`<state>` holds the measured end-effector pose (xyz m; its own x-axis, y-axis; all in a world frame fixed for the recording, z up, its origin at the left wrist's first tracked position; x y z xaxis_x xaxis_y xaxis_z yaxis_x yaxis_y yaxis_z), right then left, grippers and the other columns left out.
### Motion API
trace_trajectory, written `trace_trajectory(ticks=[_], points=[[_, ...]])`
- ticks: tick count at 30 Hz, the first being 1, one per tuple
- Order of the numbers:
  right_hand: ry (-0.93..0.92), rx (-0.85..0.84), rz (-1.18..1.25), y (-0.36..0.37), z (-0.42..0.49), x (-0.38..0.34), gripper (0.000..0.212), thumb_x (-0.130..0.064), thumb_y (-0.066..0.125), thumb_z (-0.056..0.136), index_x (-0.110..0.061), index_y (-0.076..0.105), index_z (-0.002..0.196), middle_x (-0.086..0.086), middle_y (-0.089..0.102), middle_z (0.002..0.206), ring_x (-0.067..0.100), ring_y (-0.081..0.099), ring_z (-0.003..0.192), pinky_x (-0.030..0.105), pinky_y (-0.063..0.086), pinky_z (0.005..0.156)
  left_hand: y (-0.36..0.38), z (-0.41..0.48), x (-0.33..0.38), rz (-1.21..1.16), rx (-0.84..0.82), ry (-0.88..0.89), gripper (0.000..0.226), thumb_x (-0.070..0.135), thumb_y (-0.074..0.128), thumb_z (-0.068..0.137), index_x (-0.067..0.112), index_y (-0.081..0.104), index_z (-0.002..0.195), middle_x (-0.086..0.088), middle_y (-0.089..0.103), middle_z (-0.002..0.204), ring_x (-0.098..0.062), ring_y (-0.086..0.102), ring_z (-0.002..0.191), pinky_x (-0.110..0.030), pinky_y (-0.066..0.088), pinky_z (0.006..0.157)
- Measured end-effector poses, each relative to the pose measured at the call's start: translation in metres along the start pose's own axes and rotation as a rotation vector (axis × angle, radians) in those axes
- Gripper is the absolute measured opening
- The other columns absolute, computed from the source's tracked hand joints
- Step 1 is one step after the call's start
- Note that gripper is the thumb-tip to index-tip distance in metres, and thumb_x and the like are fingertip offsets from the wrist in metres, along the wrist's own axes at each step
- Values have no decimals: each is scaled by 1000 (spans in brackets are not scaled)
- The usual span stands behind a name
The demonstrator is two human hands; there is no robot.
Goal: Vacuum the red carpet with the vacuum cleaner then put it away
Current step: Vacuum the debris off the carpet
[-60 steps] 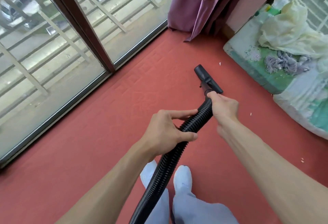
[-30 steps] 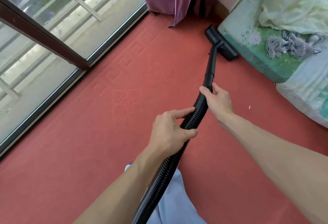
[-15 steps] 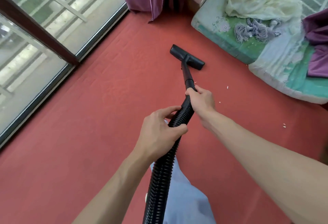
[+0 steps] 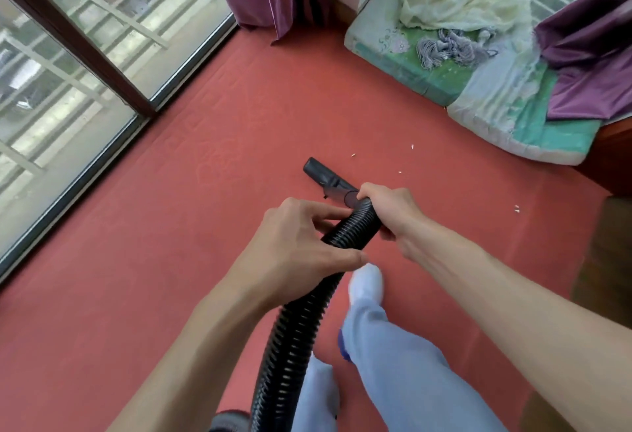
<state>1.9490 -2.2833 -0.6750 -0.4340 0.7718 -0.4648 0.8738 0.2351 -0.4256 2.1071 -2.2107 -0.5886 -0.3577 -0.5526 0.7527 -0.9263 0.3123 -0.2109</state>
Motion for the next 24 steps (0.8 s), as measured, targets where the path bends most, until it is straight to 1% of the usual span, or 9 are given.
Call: trace_trajectory(ticks=[6,9,12,14,16,18,20,22,24], points=[[33,36,99,2,22,15,17,-32,64,74,-17,62,82,3,58,79,22,52,71,33,40,66,27,15,-13,-35,66,-19,44,25,81,76,37,72,118,9,75,93,-7,68,51,-30,61,58],[42,-14,153,5,44,16,24,-35,66,75,-16,59,87,5,62,87,23,57,78,35,46,70,44,32,-17,-40,133,-15,38,24,78,78,38,73,113,6,76,87,-14,70,57,-35,62,63],[91,-111,280,2,54,18,27,-31,69,80,-13,59,97,6,63,83,24,62,82,42,53,89,60,40,-16,-58,164,-11,30,21,76,78,36,76,104,-1,76,79,-23,71,62,-41,62,62],[105,-129,396,-3,52,19,27,-23,69,80,-9,59,101,9,65,79,26,65,78,46,54,94,63,39,-13,-69,138,-9,31,20,76,78,33,77,106,-3,76,78,-24,71,61,-42,62,61],[87,-87,445,-12,46,22,20,-18,69,80,-9,59,95,12,66,81,26,64,75,44,55,89,59,33,-8,-124,77,-12,34,17,77,78,34,77,107,-4,76,81,-21,69,55,-39,63,60],[79,3,438,-24,33,24,16,-17,68,77,-10,60,88,12,65,85,26,64,77,41,57,82,54,24,-3,-202,-12,-17,37,10,78,80,34,76,108,-3,77,82,-20,67,54,-38,62,58],[89,76,430,-35,20,28,12,-15,67,77,-10,59,85,11,64,84,26,64,77,37,56,72,51,14,2,-246,-111,-24,39,6,78,81,33,76,109,0,75,77,-24,66,55,-43,62,60],[104,107,405,-44,9,35,11,-14,67,79,-11,59,85,8,63,82,24,62,74,31,51,64,51,5,6,-253,-177,-31,40,6,78,81,32,76,111,-1,74,75,-27,67,57,-49,62,64],[107,114,364,-50,2,42,8,-14,67,80,-12,60,84,5,60,79,22,58,71,30,49,64,55,1,5,-259,-200,-45,40,7,79,80,34,76,109,-9,76,83,-29,68,59,-50,61,66]])
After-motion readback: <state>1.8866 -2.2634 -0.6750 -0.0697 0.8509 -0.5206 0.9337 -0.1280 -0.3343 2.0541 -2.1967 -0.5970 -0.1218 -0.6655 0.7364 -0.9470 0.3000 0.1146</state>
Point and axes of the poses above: each hand's wrist, its own z-axis towards the middle knuckle, its own y-axis out of the palm, x = y × z, the point moved 1 cm from there along z, towards the middle knuckle
